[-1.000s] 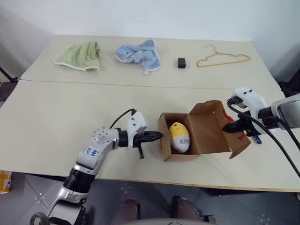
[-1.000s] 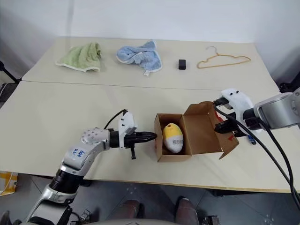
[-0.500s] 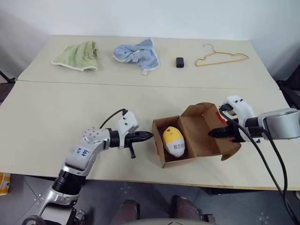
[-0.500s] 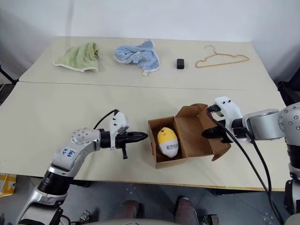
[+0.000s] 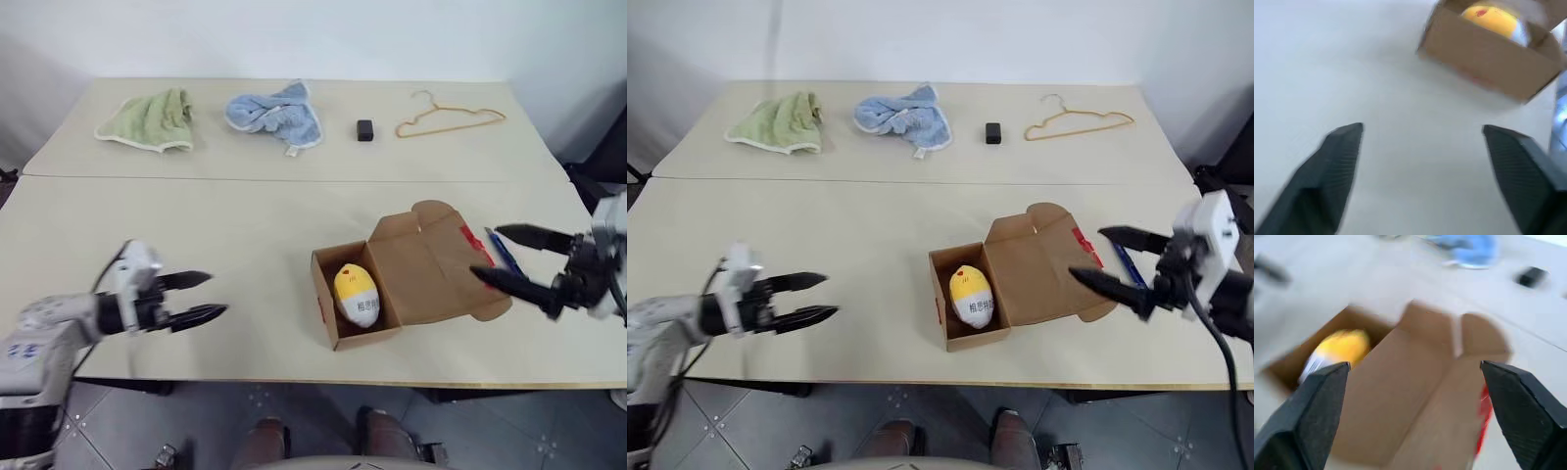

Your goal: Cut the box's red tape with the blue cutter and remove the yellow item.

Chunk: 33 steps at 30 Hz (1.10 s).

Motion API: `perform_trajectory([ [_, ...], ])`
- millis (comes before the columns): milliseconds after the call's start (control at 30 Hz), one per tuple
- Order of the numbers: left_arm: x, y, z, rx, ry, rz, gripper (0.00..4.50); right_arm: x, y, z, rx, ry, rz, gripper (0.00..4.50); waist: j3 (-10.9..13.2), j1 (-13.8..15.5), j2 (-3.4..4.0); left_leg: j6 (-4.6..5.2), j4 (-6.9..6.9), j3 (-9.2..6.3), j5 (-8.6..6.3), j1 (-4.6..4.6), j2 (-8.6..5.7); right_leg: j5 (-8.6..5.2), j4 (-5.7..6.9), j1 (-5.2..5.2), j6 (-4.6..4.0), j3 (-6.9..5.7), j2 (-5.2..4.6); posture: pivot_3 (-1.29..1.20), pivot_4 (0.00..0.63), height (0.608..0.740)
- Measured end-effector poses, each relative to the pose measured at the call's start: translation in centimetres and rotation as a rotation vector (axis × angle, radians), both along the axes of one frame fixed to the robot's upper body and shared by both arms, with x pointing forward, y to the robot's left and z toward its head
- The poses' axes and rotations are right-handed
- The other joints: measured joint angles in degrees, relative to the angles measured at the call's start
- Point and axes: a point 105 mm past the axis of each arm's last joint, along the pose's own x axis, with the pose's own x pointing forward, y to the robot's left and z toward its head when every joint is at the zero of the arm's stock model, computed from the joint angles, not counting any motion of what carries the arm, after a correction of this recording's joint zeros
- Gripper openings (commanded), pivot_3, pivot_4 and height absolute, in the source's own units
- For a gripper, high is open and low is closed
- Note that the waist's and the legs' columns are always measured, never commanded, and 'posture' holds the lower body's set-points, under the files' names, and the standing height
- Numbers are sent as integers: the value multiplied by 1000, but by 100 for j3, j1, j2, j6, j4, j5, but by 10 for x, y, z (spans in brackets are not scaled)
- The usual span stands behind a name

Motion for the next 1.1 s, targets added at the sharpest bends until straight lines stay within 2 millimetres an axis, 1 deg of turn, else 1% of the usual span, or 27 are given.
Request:
perform_trajectory([
  [67, -8, 8, 0, -18, 26, 16, 4475, -9, 6, 2, -23, -36, 108, 4500, 5, -5, 0, 1, -1, 1, -2, 16, 6, 0, 1, 10, -1, 2, 0, 0, 150, 740],
  [167, -12, 14, 12, -85, 36, 37, 4475, -22, 12, 1, -38, -51, 227, 4500, 13, 50, -14, -4, -2, -2, 0, 20, 12, -2, 8, 12, -4, 1, 2, 0, 150, 740],
  [233, -15, 18, 17, -86, 70, 26, 4475, -33, 18, -4, -46, -42, 288, 4500, 14, 77, -17, -6, -2, -7, 0, 20, 12, -5, 12, 12, -10, -2, 2, 0, 150, 740],
  [267, -16, 18, 21, -75, 92, 6, 4475, -39, 22, -7, -48, -45, 318, 4500, 15, 80, -16, -6, -3, -5, 0, 19, 9, -5, 12, 11, -10, -1, 1, 0, 150, 740],
  [333, -12, 11, 36, -65, 91, -50, 4475, -44, 25, -9, -54, -45, 339, 4500, 15, 88, -17, -6, -2, -4, 0, 19, 8, -4, 11, 12, -10, 0, 0, 0, 150, 740],
  [367, -1, -1, 50, -68, 59, -108, 4475, -45, 25, -6, -57, -56, 332, 4500, 15, 120, -16, -7, 2, -10, 1, 21, 3, -4, 15, 17, -11, 0, -3, 0, 150, 740],
  [433, 10, -23, 77, -43, -12, -219, 4475, -47, 25, 0, -68, -88, 322, 4500, 20, 131, -26, -11, 3, -9, 3, 21, 5, -1, 16, 17, -10, 0, -1, 0, 150, 740],
  [467, 16, -40, 91, -24, -37, -299, 4475, -48, 22, 2, -69, -95, 305, 4500, 20, 139, -28, -12, 2, -9, 3, 22, 4, -1, 18, 17, -10, 0, 0, 0, 150, 740],
  [500, 17, -53, 100, -3, -58, -368, 4475, -49, 20, 3, -73, -94, 292, 4500, 20, 128, -28, -11, 1, -5, 3, 21, 2, -1, 14, 16, -10, 0, 0, 0, 150, 740],
  [533, 21, -73, 108, 11, -64, -454, 4475, -52, 15, 2, -76, -83, 264, 4500, 19, 118, -28, -9, 0, -3, 2, 23, -2, 0, 21, 18, -10, 1, -1, 0, 150, 740],
  [567, 25, -98, 116, 31, -80, -554, 4475, -54, 10, 1, -79, -70, 234, 4500, 19, 170, -27, -6, 4, -3, 0, 21, -6, 0, 22, 19, -9, 1, -3, 0, 150, 740],
  [600, 24, -115, 117, 52, -79, -629, 4475, -54, 9, 2, -83, -74, 223, 4500, 19, 167, -29, -3, 7, 2, -1, 20, -7, 1, 18, 19, -6, 2, -2, 0, 150, 740],
  [633, 23, -134, 113, 81, -53, -717, 4475, -57, 7, 4, -91, -87, 192, 4500, 19, 163, -28, 1, 6, 8, -4, 22, -8, 2, 21, 18, -6, 6, -4, 0, 150, 740],
  [667, 23, -148, 109, 111, -32, -766, 4475, -58, 5, 5, -89, -94, 165, 4500, 19, 135, -29, 2, 5, 13, -4, 24, -8, 2, 18, 17, -6, 7, -3, 0, 150, 740],
  [733, 30, -183, 100, 110, 11, -826, 4475, -64, -1, 2, -68, -84, 88, 4500, 22, 131, -34, 3, 1, 14, -4, 22, -7, 2, 10, 16, -6, 8, -2, 0, 150, 740],
  [767, 31, -199, 93, 126, 34, -852, 4475, -68, 0, -1, -63, -76, 70, 4500, 24, 125, -37, 3, 2, 14, -4, 19, -6, 2, 10, 14, -4, 8, -2, 0, 150, 740],
  [800, 30, -210, 82, 169, 52, -868, 4475, -72, 4, -2, -61, -78, 63, 4500, 24, 73, -37, 4, 1, 18, -5, 20, -6, 2, 10, 12, -4, 14, -2, 0, 150, 740],
  [867, 33, -222, 61, 261, 60, -871, 4475, -79, 7, -4, -47, -79, 30, 4500, 25, 23, -38, 4, -12, 28, -4, 31, -5, 2, 10, 8, -3, 29, 2, 0, 150, 740],
  [900, 35, -227, 55, 278, 62, -866, 4475, -80, 8, -5, -43, -79, 16, 4500, 26, 11, -39, 3, -12, 30, -4, 32, -4, 2, 11, 7, -3, 31, 2, 0, 150, 740],
  [967, 43, -237, 46, 290, 44, -838, 4475, -83, 13, -4, -36, -96, 0, 4500, 29, 24, -43, 4, -8, 32, -1, 34, -4, 5, 12, 8, 3, 34, 2, 0, 150, 740],
  [1100, 59, -240, 34, 362, -14, -793, 4475, -87, 21, -2, -20, -111, -19, 4500, 30, 68, -46, 4, -3, 31, 2, 35, -4, 7, 15, 9, 6, 38, 2, 0, 150, 740],
])
